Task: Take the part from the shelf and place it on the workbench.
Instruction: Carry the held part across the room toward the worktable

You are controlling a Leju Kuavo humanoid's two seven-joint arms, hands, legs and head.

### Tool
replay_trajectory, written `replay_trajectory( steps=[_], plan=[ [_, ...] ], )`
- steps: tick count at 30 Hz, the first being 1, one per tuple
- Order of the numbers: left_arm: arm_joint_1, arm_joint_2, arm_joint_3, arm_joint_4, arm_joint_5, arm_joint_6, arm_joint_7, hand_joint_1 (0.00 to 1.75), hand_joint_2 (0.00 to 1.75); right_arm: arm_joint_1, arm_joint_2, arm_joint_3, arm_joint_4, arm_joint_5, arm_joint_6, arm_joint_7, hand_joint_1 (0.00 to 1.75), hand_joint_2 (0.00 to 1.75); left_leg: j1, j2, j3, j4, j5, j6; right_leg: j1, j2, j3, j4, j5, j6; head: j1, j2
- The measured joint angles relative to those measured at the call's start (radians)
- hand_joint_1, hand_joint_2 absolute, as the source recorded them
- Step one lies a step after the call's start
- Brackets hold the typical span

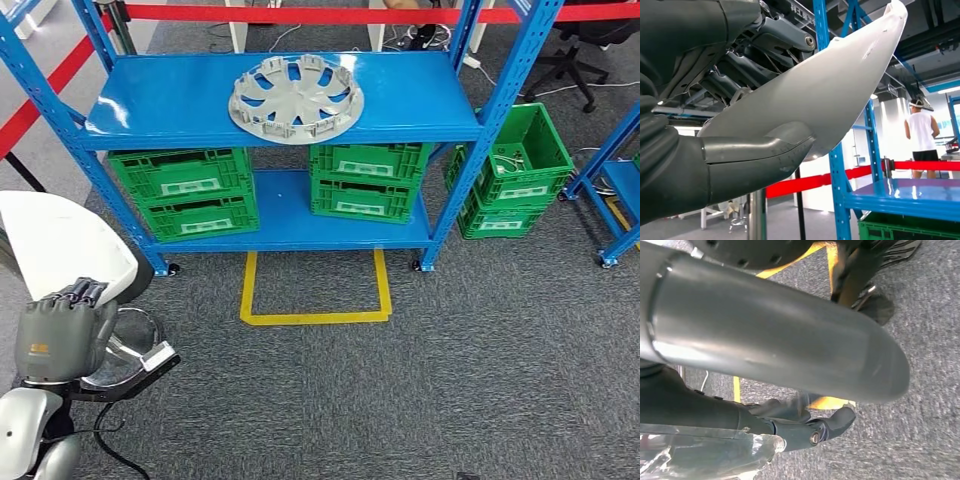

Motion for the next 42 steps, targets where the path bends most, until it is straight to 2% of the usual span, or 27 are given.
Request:
replay_trajectory(
  steps=[2,4,6,8,9,10,11,12,14,16,17,19,20,22,24,25,26,27,29,31,33,35,37,39,40,41,42],
  plan=[
    [0.000,-0.001,0.002,0.000,0.000,0.000,0.000,1.75,1.75,-0.003,0.000,0.000,0.000,0.000,0.000,-0.002,0.00,0.00,-0.001,0.001,-0.008,0.002,0.018,-0.008,0.004,0.001,0.041,-0.077,-0.025,-0.004,0.000,0.000],
    [0.001,-0.001,0.003,0.000,0.001,0.000,0.000,1.75,1.75,-0.001,0.001,0.000,0.000,0.001,0.000,-0.002,0.00,0.00,0.001,0.000,-0.016,0.004,0.019,-0.019,0.002,0.000,0.022,-0.077,-0.012,-0.016,0.000,0.000],
    [0.003,-0.001,0.005,0.000,0.003,-0.001,-0.001,1.75,1.75,0.000,0.002,0.000,0.000,0.002,-0.001,-0.001,0.00,0.00,0.003,-0.001,-0.034,0.051,-0.052,-0.032,-0.002,-0.004,0.001,-0.076,0.011,-0.032,-0.003,0.000],
    [0.004,-0.001,0.006,0.000,0.004,-0.001,-0.001,1.75,1.75,0.000,0.002,0.000,0.000,0.005,-0.002,-0.001,0.00,0.00,0.008,-0.002,-0.060,0.169,-0.160,-0.043,-0.002,-0.005,-0.022,-0.074,0.036,-0.040,-0.005,0.000],
    [0.003,-0.001,0.006,0.000,0.005,-0.001,-0.001,1.75,1.75,-0.001,0.002,0.000,0.000,0.007,-0.002,-0.001,0.00,0.00,0.010,-0.002,-0.071,0.234,-0.191,-0.046,-0.002,-0.005,-0.036,-0.072,0.047,-0.040,-0.006,0.000],
    [0.004,-0.001,0.006,0.000,0.006,-0.001,-0.001,1.75,1.75,0.000,0.002,0.000,0.000,0.009,-0.002,-0.001,0.00,0.00,0.012,-0.002,-0.072,0.282,-0.197,-0.048,-0.002,-0.005,-0.053,-0.069,0.059,-0.039,-0.006,0.000],
    [0.004,-0.001,0.006,0.001,0.006,-0.001,-0.001,1.75,1.75,0.000,0.002,0.000,0.000,0.011,-0.001,-0.001,0.00,0.00,0.014,-0.002,-0.063,0.301,-0.181,-0.050,-0.002,-0.005,-0.070,-0.066,0.069,-0.037,-0.006,0.000],
    [0.004,-0.001,0.006,0.001,0.007,-0.001,-0.001,1.75,1.75,0.000,0.002,0.000,0.000,0.013,-0.001,-0.001,0.00,0.00,0.015,-0.002,-0.039,0.285,-0.152,-0.050,-0.003,-0.005,-0.086,-0.063,0.078,-0.034,-0.006,0.000],
    [0.003,-0.001,0.006,0.001,0.007,-0.001,-0.001,1.75,1.75,0.000,0.002,0.000,0.000,0.015,-0.001,-0.001,0.00,0.00,0.018,-0.002,0.049,0.175,-0.109,-0.050,-0.003,-0.004,-0.112,-0.058,0.093,-0.025,-0.006,0.000],
    [-0.001,-0.001,0.006,0.000,0.014,-0.001,-0.004,1.75,1.75,-0.001,0.002,0.000,0.000,0.016,-0.002,-0.001,0.00,0.00,0.018,-0.003,0.136,0.041,-0.119,-0.043,-0.001,-0.004,-0.131,-0.053,0.108,-0.014,-0.006,0.000],
    [-0.003,-0.002,0.006,0.000,0.020,-0.002,-0.006,1.75,1.75,-0.001,0.002,0.000,0.000,0.017,-0.002,-0.002,0.00,0.00,0.017,-0.003,0.156,0.001,-0.129,-0.039,0.000,-0.004,-0.139,-0.051,0.116,-0.009,-0.005,0.000],
    [-0.001,-0.002,0.006,0.001,0.034,-0.006,-0.012,1.75,1.75,0.000,0.002,0.000,0.000,0.018,-0.002,-0.002,0.00,0.00,0.017,-0.003,0.150,-0.019,-0.131,-0.027,-0.001,-0.004,-0.156,-0.049,0.126,0.000,-0.005,0.000],
    [0.002,-0.002,0.007,0.001,0.039,-0.008,-0.013,1.75,1.75,0.003,0.002,0.000,0.000,0.018,-0.002,-0.002,0.00,0.00,0.017,-0.002,0.145,-0.019,-0.126,-0.020,-0.002,-0.003,-0.166,-0.037,0.116,0.004,-0.004,0.000],
    [0.005,-0.002,0.007,0.001,0.044,-0.010,-0.013,1.75,1.75,0.007,0.003,0.000,0.000,0.019,-0.004,-0.002,0.00,0.00,0.018,0.000,0.138,-0.020,-0.117,-0.005,-0.003,-0.003,-0.202,0.049,0.057,0.011,0.000,0.000],
    [0.007,-0.003,0.008,0.001,0.047,-0.010,-0.014,1.75,1.75,0.009,0.004,0.000,0.000,0.019,-0.005,-0.002,0.00,0.00,0.015,0.001,0.133,-0.019,-0.111,0.002,-0.003,-0.003,-0.249,0.188,-0.010,0.016,0.002,0.000],
    [0.008,-0.003,0.008,0.001,0.047,-0.010,-0.014,1.75,1.75,0.009,0.005,0.000,0.000,0.019,-0.005,-0.002,0.00,0.00,0.013,0.001,0.131,-0.018,-0.108,0.003,-0.003,-0.003,-0.261,0.234,-0.025,0.017,0.002,0.000],
    [0.008,-0.003,0.008,0.001,0.048,-0.010,-0.015,1.75,1.75,0.009,0.005,0.000,0.000,0.019,-0.006,-0.002,0.00,0.00,0.012,0.001,0.129,-0.017,-0.107,0.004,-0.003,-0.003,-0.253,0.239,-0.020,0.016,0.002,0.000],
    [0.009,-0.003,0.008,0.001,0.050,-0.010,-0.016,1.75,1.75,0.009,0.005,0.000,0.000,0.020,-0.006,-0.002,0.00,0.00,0.011,0.001,0.129,-0.016,-0.106,0.003,-0.002,-0.003,-0.226,0.203,0.002,0.014,0.002,0.000],
    [0.009,-0.004,0.010,0.000,0.053,-0.010,-0.017,1.75,1.75,0.007,0.005,0.000,0.000,0.020,-0.006,-0.002,0.00,0.00,0.010,0.000,0.128,-0.010,-0.107,0.001,-0.001,-0.001,-0.142,0.068,0.055,0.008,0.002,0.000],
    [0.008,-0.004,0.012,0.000,0.055,-0.010,-0.017,1.75,1.75,0.003,0.005,0.000,0.000,0.020,-0.006,-0.002,0.00,0.00,0.007,-0.002,0.116,0.002,-0.104,-0.006,0.000,0.001,-0.097,-0.014,0.075,0.003,0.002,0.000],
    [0.009,-0.003,0.014,0.000,0.056,-0.009,-0.018,1.75,1.75,0.002,0.007,0.001,0.000,0.023,-0.006,-0.002,0.00,0.00,0.005,-0.002,0.101,0.011,-0.098,-0.016,0.001,0.004,-0.101,-0.023,0.074,-0.001,0.001,0.000],
    [0.011,-0.003,0.017,0.000,0.058,-0.008,-0.018,1.75,1.75,0.004,0.008,0.000,0.000,0.026,-0.008,-0.002,0.00,0.00,0.006,-0.002,0.090,0.022,-0.111,-0.028,-0.003,0.003,-0.109,-0.027,0.078,-0.012,0.001,0.000],
    [0.012,-0.002,0.025,0.000,0.063,-0.007,-0.018,1.75,1.75,0.002,0.008,0.000,0.000,0.030,-0.013,-0.002,0.00,0.00,0.007,-0.002,0.062,0.095,-0.172,-0.039,-0.008,0.002,-0.120,-0.032,0.089,-0.026,-0.001,0.000],
    [0.015,0.000,0.032,0.000,0.067,-0.005,-0.018,1.75,1.75,0.001,0.009,0.001,0.000,0.032,-0.017,-0.002,0.00,0.00,0.010,-0.002,0.013,0.230,-0.251,-0.047,-0.007,0.001,-0.137,-0.031,0.102,-0.034,-0.004,0.000],
    [0.017,0.000,0.033,0.000,0.069,-0.005,-0.018,1.75,1.75,0.001,0.010,0.001,0.000,0.033,-0.018,-0.002,0.00,0.00,0.011,-0.002,-0.003,0.281,-0.273,-0.049,-0.006,0.000,-0.147,-0.031,0.110,-0.036,-0.004,0.000],
    [0.019,0.000,0.034,0.000,0.069,-0.005,-0.019,1.75,1.75,0.001,0.011,0.001,0.000,0.033,-0.018,-0.002,0.00,0.00,0.011,-0.002,-0.002,0.298,-0.276,-0.049,-0.006,0.000,-0.157,-0.031,0.119,-0.036,-0.004,0.000],
    [0.021,0.001,0.035,0.000,0.070,-0.005,-0.019,1.75,1.75,0.000,0.012,0.001,0.000,0.033,-0.018,-0.002,0.00,0.00,0.011,-0.002,0.020,0.273,-0.260,-0.049,-0.006,-0.001,-0.166,-0.031,0.128,-0.036,-0.004,0.000]
  ],
)
